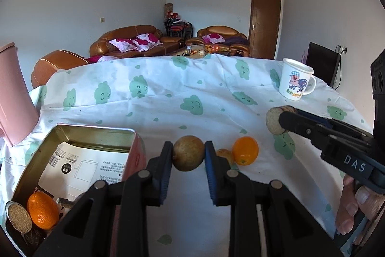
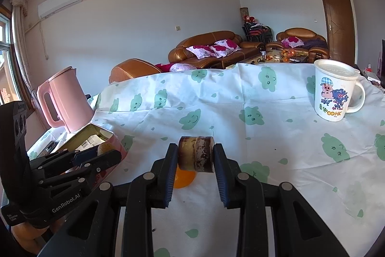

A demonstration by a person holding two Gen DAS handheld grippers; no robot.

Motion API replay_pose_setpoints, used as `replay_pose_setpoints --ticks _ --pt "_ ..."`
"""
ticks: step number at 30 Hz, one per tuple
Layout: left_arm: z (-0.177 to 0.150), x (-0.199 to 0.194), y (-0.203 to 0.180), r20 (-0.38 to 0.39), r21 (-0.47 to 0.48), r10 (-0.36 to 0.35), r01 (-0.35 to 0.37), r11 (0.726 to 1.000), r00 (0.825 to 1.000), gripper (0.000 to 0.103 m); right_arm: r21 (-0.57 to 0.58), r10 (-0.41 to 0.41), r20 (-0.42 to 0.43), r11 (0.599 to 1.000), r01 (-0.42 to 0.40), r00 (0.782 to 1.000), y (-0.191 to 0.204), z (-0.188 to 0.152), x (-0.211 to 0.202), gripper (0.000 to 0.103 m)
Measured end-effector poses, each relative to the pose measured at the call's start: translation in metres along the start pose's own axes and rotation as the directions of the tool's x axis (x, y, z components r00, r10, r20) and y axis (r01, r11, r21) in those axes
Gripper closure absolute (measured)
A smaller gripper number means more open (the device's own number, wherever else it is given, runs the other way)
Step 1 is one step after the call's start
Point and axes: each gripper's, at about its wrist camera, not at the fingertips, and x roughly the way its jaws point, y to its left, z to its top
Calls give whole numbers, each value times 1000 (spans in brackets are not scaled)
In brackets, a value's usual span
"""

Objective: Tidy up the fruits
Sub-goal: 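Carry the brown fruit with the left tool while the right tool carries the cake roll to the tin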

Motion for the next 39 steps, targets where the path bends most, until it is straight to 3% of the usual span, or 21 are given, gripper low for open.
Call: replay_pose_setpoints --ticks 25,39 --pt "-3 -25 -2 136 3 53 -54 999 989 76 -98 -41 147 994 55 988 18 -3 -28 71" --pt "-10 -37 7 131 -27 65 -62 998 989 76 -116 -20 128 993 35 992 32 -8 -31 71"
